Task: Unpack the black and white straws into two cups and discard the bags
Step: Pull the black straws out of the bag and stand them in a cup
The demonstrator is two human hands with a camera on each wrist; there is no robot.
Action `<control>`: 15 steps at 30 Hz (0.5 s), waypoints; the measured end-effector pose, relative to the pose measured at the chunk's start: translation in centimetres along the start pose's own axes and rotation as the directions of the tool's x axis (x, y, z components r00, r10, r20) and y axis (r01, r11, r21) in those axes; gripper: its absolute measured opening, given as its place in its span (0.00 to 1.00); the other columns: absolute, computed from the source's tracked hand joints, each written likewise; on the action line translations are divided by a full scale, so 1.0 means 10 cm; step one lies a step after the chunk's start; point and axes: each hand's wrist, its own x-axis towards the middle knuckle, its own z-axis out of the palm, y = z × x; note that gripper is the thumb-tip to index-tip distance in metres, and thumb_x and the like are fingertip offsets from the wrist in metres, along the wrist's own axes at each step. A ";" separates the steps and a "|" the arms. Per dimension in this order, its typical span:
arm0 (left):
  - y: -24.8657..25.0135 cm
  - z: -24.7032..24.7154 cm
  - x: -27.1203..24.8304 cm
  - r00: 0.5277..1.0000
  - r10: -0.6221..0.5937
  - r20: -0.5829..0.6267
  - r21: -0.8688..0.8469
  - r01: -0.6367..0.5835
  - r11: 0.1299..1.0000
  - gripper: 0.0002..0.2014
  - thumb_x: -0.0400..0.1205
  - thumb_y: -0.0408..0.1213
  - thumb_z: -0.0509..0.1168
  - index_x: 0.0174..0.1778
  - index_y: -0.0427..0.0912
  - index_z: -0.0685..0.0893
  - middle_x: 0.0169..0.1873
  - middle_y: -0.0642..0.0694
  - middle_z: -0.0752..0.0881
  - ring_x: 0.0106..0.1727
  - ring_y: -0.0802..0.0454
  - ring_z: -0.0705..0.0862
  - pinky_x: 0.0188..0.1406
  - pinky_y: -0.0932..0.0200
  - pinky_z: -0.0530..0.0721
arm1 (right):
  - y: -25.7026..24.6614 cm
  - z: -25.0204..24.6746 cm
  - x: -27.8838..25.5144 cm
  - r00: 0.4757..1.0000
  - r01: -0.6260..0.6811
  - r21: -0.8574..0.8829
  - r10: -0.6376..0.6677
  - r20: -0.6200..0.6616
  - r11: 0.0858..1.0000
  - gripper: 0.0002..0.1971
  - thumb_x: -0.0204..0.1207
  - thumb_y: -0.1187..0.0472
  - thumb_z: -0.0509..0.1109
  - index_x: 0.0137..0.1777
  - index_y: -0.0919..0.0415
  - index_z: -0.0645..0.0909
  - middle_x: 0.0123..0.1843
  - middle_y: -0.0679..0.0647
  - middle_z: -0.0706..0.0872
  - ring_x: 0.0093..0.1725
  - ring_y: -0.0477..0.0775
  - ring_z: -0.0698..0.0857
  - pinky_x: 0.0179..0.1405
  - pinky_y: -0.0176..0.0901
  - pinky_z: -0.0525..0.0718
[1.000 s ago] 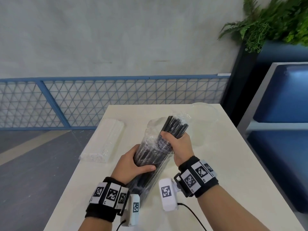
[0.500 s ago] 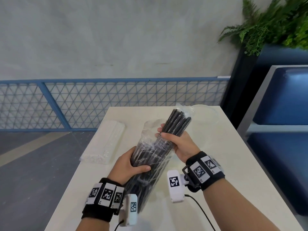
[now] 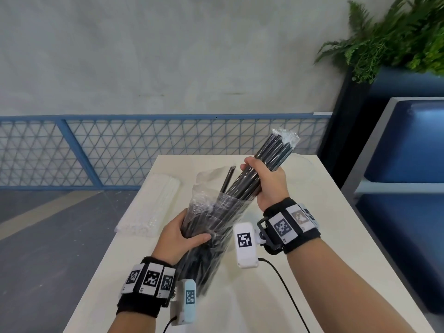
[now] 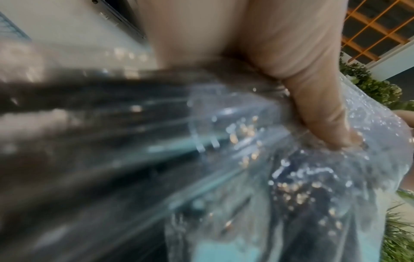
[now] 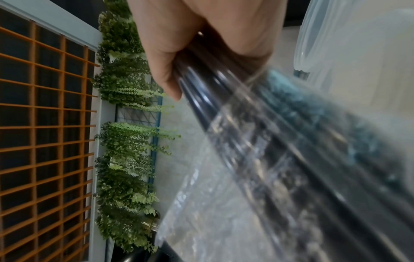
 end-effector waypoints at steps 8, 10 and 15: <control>-0.02 -0.07 0.04 0.992 -0.020 -0.126 0.009 0.022 1.000 0.22 0.69 0.34 0.77 0.54 0.56 0.77 0.46 0.59 0.87 0.47 0.69 0.84 0.47 0.76 0.78 | -0.19 0.03 0.10 0.993 0.072 0.072 -0.065 -0.093 0.995 0.14 0.66 0.69 0.73 0.51 0.67 0.77 0.37 0.59 0.82 0.31 0.52 0.82 0.29 0.41 0.83; -0.02 -0.08 0.07 0.985 -0.032 -0.168 0.003 0.033 0.999 0.23 0.69 0.34 0.76 0.57 0.51 0.76 0.48 0.54 0.85 0.49 0.63 0.83 0.53 0.67 0.77 | -0.27 0.01 0.16 0.993 0.082 0.090 -0.073 -0.097 0.993 0.14 0.66 0.68 0.72 0.51 0.67 0.77 0.36 0.58 0.83 0.30 0.52 0.82 0.28 0.40 0.83; 0.00 -0.05 0.16 0.979 -0.010 -0.202 0.023 0.015 1.000 0.21 0.70 0.32 0.75 0.54 0.51 0.75 0.43 0.61 0.83 0.46 0.62 0.81 0.46 0.72 0.75 | -0.32 -0.06 0.20 0.986 0.099 0.132 -0.079 -0.150 0.986 0.24 0.67 0.67 0.73 0.63 0.73 0.75 0.35 0.55 0.85 0.30 0.50 0.84 0.28 0.38 0.84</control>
